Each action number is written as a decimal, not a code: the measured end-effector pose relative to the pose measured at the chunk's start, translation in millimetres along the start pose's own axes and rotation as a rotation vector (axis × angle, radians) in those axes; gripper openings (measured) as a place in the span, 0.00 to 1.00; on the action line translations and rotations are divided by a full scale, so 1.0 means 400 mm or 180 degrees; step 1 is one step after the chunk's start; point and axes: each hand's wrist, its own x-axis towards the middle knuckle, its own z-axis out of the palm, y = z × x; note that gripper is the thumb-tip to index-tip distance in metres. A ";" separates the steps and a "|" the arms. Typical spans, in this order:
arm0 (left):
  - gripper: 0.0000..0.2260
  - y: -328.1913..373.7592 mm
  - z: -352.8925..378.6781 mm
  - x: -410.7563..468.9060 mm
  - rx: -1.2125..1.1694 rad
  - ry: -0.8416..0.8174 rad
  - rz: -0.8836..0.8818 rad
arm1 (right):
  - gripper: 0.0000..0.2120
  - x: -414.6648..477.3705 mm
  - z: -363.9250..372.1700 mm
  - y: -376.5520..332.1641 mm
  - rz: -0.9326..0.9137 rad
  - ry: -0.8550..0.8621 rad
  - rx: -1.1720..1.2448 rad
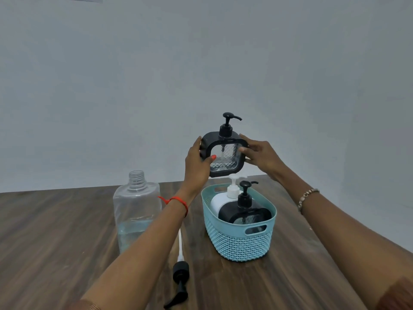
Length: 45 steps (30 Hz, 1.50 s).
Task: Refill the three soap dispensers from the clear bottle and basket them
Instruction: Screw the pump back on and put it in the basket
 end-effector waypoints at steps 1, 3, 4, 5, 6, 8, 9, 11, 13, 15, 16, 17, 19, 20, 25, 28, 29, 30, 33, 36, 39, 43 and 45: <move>0.24 -0.012 0.001 -0.004 0.0054 -0.0019 -0.0073 | 0.21 -0.001 -0.001 0.014 0.0054 -0.0064 -0.0023; 0.26 -0.031 0.001 -0.017 0.0124 -0.0079 -0.0199 | 0.20 -0.007 -0.004 0.039 0.0165 -0.0156 -0.0115; 0.27 -0.040 0.001 -0.024 0.0117 -0.0111 -0.0260 | 0.20 -0.010 -0.005 0.050 0.0215 -0.0180 -0.0163; 0.27 -0.044 -0.001 -0.032 0.0099 -0.0141 -0.0311 | 0.19 -0.015 -0.006 0.058 0.0241 -0.0208 -0.0192; 0.27 -0.049 -0.002 -0.040 0.0083 -0.0163 -0.0328 | 0.19 -0.021 -0.006 0.067 0.0258 -0.0227 -0.0219; 0.24 -0.053 -0.003 -0.060 0.0124 -0.0220 -0.0316 | 0.17 -0.033 -0.005 0.083 0.0315 -0.0259 -0.0269; 0.23 -0.052 -0.003 -0.068 0.0170 -0.0243 -0.0321 | 0.16 -0.038 -0.005 0.092 0.0351 -0.0268 -0.0321; 0.21 -0.050 -0.003 -0.084 0.0262 -0.0304 -0.0347 | 0.16 -0.049 -0.008 0.106 0.0410 -0.0299 -0.0518; 0.19 -0.051 0.000 -0.097 0.0382 -0.0372 -0.0356 | 0.16 -0.053 -0.014 0.118 0.0450 -0.0326 -0.0752; 0.17 -0.060 0.003 -0.106 0.0506 -0.0424 -0.0397 | 0.16 -0.059 -0.014 0.125 0.0586 -0.0257 -0.0821; 0.16 -0.066 0.005 -0.109 0.0555 -0.0443 -0.0409 | 0.16 -0.063 -0.013 0.126 0.0608 -0.0196 -0.0907; 0.14 -0.072 0.006 -0.111 0.0618 -0.0471 -0.0400 | 0.15 -0.067 -0.008 0.125 0.0598 -0.0125 -0.1032; 0.11 -0.091 0.012 -0.104 0.0820 -0.0552 -0.0391 | 0.09 -0.072 -0.003 0.125 0.0480 -0.0080 -0.1469; 0.09 -0.098 0.014 -0.099 0.0953 -0.0613 -0.0409 | 0.06 -0.075 0.001 0.122 0.0496 -0.0118 -0.1654; 0.09 -0.113 0.024 -0.076 0.1641 -0.0861 -0.0560 | 0.09 -0.079 0.010 0.125 0.0790 -0.0247 -0.2037; 0.18 -0.102 0.032 -0.075 0.1969 -0.0941 -0.0511 | 0.10 -0.071 0.010 0.129 0.0826 -0.0387 -0.2324; 0.19 -0.097 0.035 -0.076 0.2055 -0.0981 -0.0495 | 0.09 -0.070 0.011 0.126 0.0841 -0.0434 -0.2390; 0.18 -0.089 0.038 -0.078 0.2138 -0.1036 -0.0500 | 0.08 -0.071 0.013 0.124 0.0854 -0.0492 -0.2451; 0.06 -0.069 0.044 -0.085 0.2292 -0.1108 -0.0545 | 0.08 -0.077 0.023 0.109 0.0845 -0.0675 -0.2626; 0.09 -0.061 0.051 -0.088 0.2405 -0.1160 -0.0527 | 0.09 -0.085 0.024 0.105 0.0791 -0.0808 -0.2706; 0.10 -0.055 0.053 -0.088 0.2476 -0.1238 -0.0536 | 0.10 -0.084 0.020 0.102 0.0905 -0.0872 -0.2776; 0.10 -0.050 0.057 -0.099 0.2518 -0.1282 -0.0528 | 0.13 -0.086 0.018 0.097 0.0986 -0.0979 -0.2929; 0.10 -0.047 0.054 -0.108 0.2412 -0.1305 -0.0549 | 0.14 -0.092 0.021 0.093 0.1021 -0.0969 -0.2992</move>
